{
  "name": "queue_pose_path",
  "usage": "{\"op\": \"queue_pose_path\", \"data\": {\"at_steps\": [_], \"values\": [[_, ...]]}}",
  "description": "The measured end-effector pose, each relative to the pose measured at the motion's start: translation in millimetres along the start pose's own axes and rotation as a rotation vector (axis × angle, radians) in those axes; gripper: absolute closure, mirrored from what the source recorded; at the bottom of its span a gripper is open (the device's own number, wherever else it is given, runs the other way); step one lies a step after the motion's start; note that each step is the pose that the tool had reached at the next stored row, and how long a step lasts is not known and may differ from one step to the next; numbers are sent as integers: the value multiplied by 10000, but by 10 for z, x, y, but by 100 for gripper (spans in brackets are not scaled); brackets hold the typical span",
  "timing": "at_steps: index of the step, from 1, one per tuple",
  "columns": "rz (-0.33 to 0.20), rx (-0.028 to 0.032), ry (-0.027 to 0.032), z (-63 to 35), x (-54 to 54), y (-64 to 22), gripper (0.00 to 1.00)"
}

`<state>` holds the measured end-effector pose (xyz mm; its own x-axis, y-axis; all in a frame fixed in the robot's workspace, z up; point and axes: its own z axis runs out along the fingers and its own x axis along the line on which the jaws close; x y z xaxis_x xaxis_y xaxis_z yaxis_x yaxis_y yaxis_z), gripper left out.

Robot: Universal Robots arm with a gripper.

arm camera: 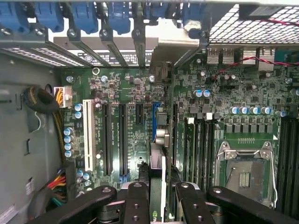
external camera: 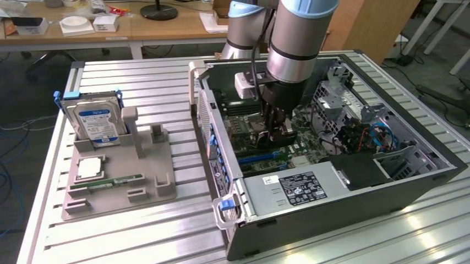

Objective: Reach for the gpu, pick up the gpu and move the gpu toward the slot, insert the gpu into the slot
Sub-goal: 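Insert the gpu into the slot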

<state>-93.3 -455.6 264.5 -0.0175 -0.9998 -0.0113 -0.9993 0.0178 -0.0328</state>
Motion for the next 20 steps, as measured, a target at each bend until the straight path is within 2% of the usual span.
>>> {"op": "queue_pose_path", "data": {"at_steps": [9,20], "values": [[-2,-23,1,91,18,13,73],[1,-25,0,113,64,14,73]]}}
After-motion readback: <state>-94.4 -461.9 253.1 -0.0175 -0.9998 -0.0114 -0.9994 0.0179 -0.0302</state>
